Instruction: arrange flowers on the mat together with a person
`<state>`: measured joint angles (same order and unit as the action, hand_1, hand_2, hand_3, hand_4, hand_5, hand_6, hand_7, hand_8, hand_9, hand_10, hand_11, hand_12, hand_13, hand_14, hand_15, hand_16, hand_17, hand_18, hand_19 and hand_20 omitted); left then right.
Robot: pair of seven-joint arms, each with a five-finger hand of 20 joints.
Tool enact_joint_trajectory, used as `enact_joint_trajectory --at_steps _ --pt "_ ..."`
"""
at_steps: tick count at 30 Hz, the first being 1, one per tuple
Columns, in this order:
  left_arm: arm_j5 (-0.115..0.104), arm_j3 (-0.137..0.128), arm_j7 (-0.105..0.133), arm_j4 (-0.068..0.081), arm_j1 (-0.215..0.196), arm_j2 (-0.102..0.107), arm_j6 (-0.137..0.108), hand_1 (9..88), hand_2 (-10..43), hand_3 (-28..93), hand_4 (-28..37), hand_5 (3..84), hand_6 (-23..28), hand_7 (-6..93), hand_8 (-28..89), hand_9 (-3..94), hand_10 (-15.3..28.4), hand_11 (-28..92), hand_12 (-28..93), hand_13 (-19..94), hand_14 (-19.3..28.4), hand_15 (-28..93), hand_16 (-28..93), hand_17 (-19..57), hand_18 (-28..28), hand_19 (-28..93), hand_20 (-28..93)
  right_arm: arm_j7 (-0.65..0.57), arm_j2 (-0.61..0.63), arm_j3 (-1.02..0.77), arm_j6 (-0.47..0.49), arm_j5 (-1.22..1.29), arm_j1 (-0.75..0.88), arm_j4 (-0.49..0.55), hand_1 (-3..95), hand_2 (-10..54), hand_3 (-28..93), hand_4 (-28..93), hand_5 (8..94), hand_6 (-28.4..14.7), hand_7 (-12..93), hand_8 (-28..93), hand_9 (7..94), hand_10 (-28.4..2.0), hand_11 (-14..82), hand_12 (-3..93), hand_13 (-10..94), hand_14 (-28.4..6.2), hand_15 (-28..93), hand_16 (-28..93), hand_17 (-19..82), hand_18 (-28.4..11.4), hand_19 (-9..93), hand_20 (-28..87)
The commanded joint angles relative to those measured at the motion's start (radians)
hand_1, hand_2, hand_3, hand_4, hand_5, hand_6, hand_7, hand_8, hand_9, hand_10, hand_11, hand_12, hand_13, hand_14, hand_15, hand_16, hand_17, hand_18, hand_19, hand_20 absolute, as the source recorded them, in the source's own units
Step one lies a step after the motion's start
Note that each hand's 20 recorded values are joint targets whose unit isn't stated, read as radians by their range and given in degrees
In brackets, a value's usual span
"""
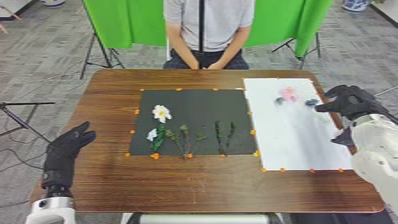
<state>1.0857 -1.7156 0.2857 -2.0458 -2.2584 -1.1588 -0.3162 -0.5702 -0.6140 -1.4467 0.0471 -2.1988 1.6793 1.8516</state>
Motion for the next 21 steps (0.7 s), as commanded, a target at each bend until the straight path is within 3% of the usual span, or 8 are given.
enact_joint_trajectory --at_steps 1,4,9,21 --pt "0.002 0.002 -0.004 -0.002 -0.011 -0.008 -0.009 25.6 -0.5 70 -27.3 50.3 5.8 10.1 -6 50.9 14.7 19 12 43 16.9 13 -1 13.7 10.9 4 21 -0.024 0.018 0.066 0.010 -0.139 -0.057 -0.077 28.9 -9.5 70 -22 51.2 0.8 16 -9 53.1 -16.0 16.8 21.0 64 -12.8 27 22 36 -16.8 45 35" --pt "0.001 0.001 -0.002 -0.003 -0.014 -0.008 -0.010 25.6 -0.5 70 -27.3 50.3 5.8 10.2 -6 50.8 14.8 19 12 43 16.9 13 -1 13.7 10.9 4 21 -0.014 0.011 0.077 0.022 -0.133 -0.058 -0.099 31.1 -9.5 69 -22 52.8 1.0 15 -9 57.8 -15.4 18.4 20.9 70 -10.9 30 22 40 -17.3 51 35" --pt "0.000 0.001 -0.003 -0.003 -0.015 -0.008 -0.010 25.5 -0.5 70 -27.2 50.4 5.9 10.1 -6 50.8 14.9 19 12 43 16.9 13 -1 13.7 10.9 4 21 -0.020 0.003 0.119 0.012 -0.115 -0.067 -0.130 35.8 -9.5 67 -22 58.1 1.8 16 -9 69.0 -14.4 16.7 19.6 89 -4.2 29 23 58 -12.4 63 30" --pt "0.002 0.005 -0.009 -0.001 -0.008 -0.006 -0.007 25.6 -0.5 70 -27.3 50.4 5.9 10.1 -6 50.8 14.8 19 12 43 16.9 13 -1 13.7 10.9 4 21 -0.008 -0.015 0.207 0.002 -0.133 -0.101 -0.200 40.0 -9.5 69 -24 59.0 3.3 17 -10 73.1 -11.3 16.3 18.1 94 -1.2 31 24 64 -9.5 69 23"
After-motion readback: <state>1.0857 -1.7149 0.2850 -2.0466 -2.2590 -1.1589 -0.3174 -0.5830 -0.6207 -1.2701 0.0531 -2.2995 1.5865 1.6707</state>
